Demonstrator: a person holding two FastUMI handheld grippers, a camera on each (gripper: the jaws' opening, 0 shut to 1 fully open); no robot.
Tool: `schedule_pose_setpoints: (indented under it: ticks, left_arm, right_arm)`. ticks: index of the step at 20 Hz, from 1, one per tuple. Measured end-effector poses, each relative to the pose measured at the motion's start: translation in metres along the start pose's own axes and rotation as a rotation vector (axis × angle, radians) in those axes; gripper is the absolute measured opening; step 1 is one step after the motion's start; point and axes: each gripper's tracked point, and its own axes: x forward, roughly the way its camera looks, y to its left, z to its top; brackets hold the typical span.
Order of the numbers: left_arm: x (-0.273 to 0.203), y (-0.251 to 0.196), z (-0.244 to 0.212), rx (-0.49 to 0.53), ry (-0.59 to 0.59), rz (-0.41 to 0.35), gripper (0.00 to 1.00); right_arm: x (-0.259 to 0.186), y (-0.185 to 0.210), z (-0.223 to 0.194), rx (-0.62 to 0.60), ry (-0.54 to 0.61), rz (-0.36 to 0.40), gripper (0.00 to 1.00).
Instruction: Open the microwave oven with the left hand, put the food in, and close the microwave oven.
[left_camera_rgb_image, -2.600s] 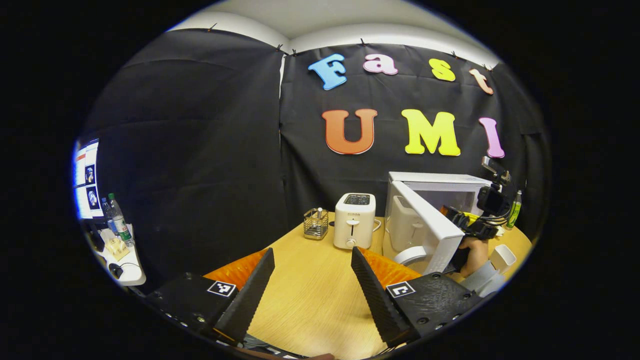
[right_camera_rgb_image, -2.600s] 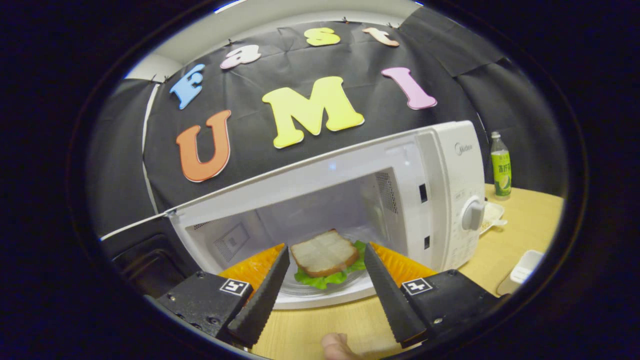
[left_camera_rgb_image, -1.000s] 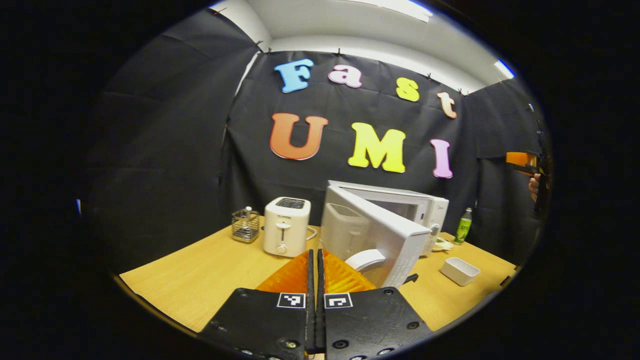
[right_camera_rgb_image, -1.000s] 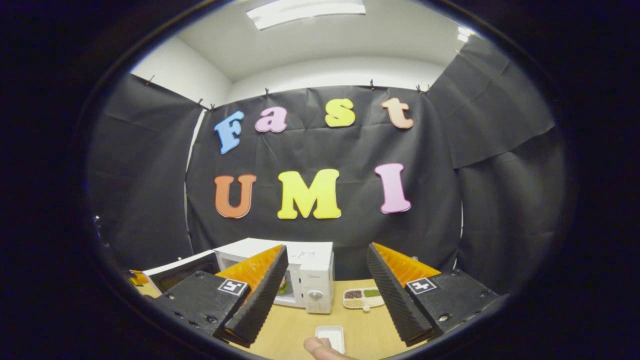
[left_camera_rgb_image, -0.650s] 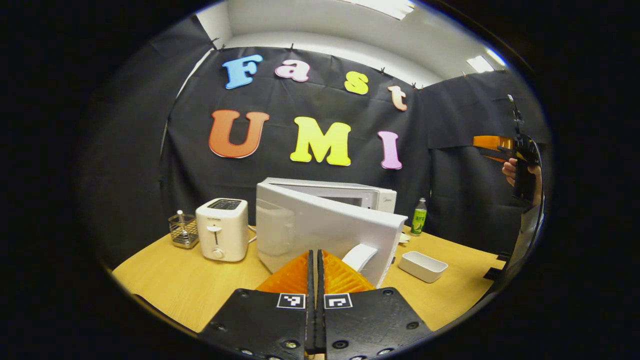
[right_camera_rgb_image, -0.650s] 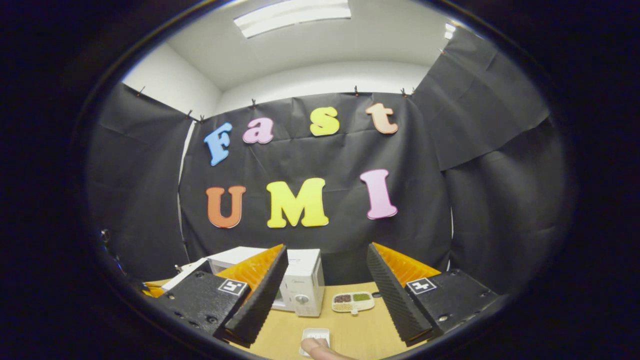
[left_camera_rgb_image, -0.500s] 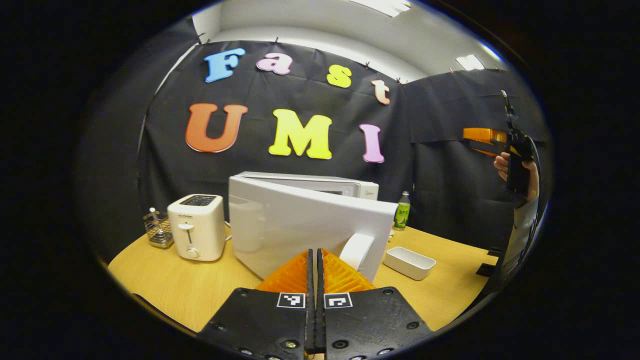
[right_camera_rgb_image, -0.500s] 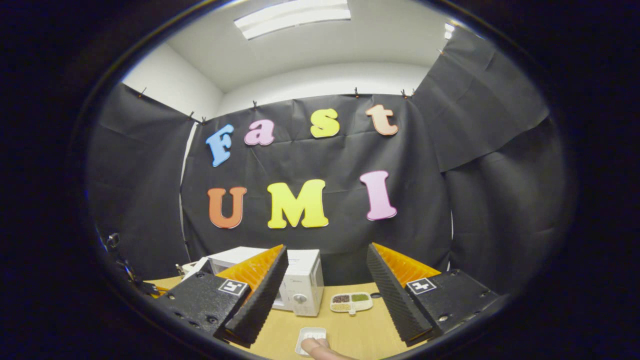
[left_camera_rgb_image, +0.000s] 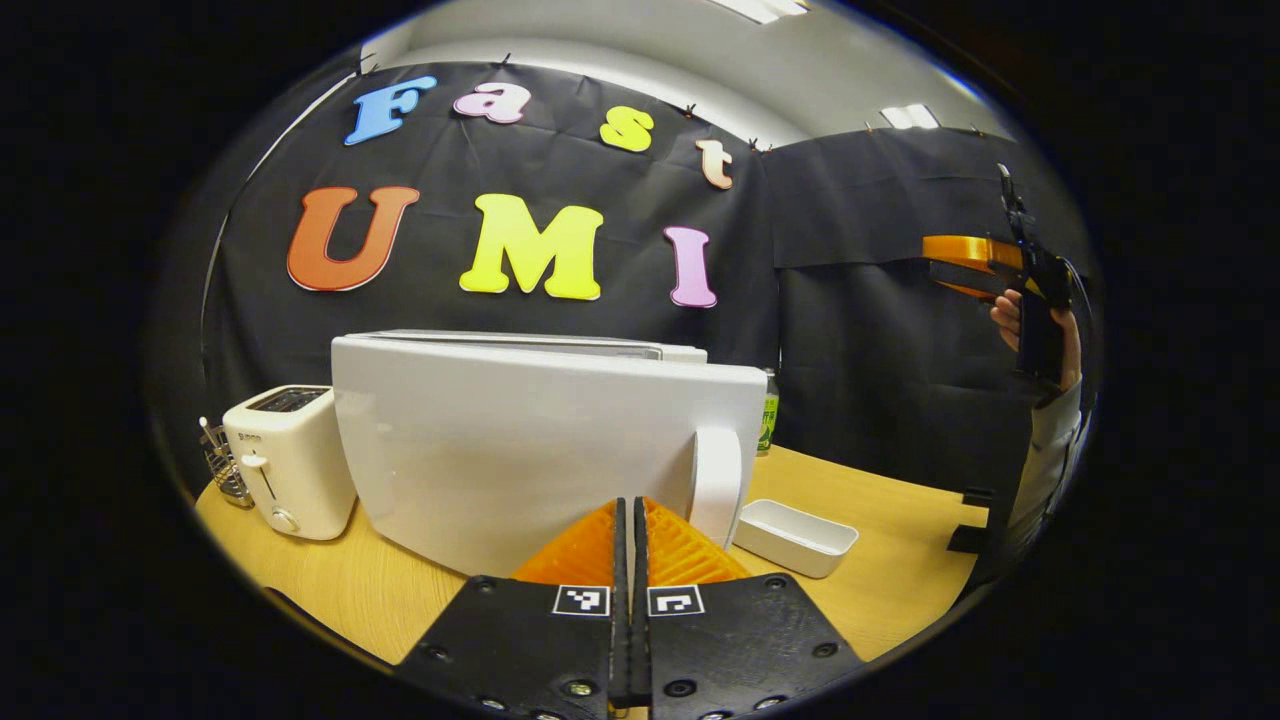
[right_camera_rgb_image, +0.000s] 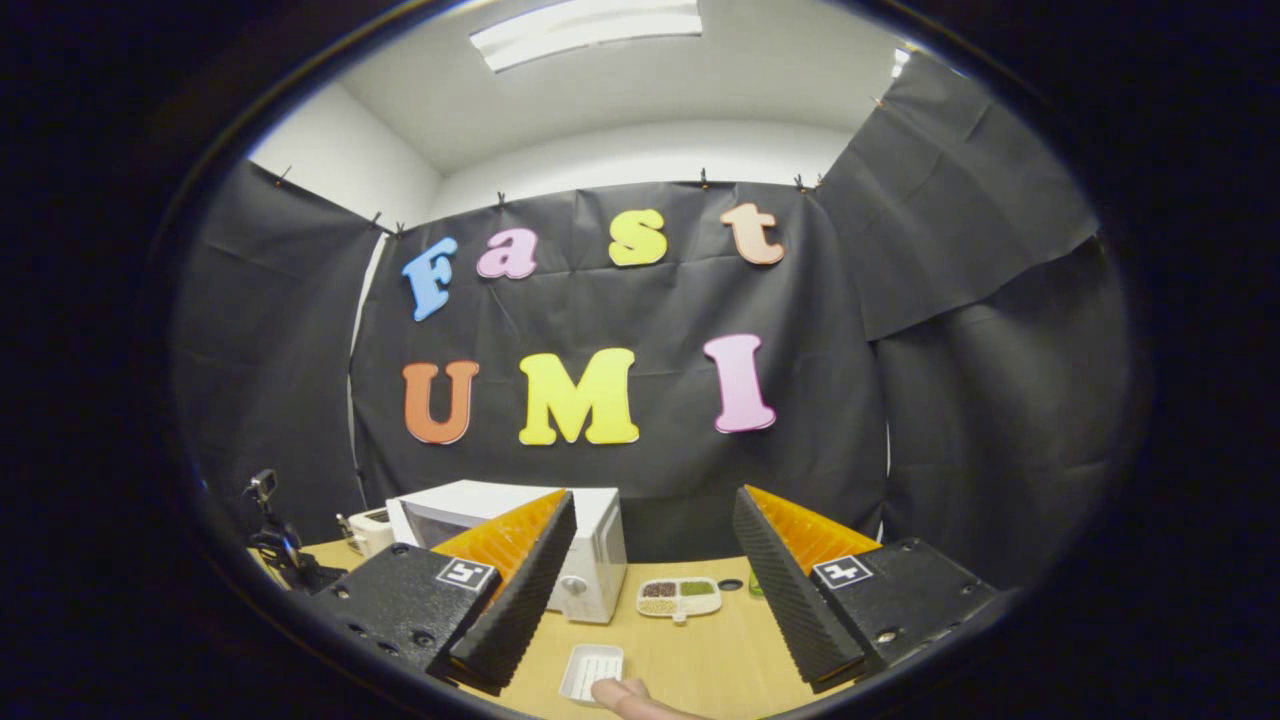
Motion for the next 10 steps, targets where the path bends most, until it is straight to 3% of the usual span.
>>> schedule_pose_setpoints:
  ticks: [10]
  left_arm:
    - [0.071,-0.001,0.004,-0.006,0.011,0.028,0.00]
  right_arm:
    - [0.011,-0.038,-0.025,0.039,0.038,-0.046,1.00]
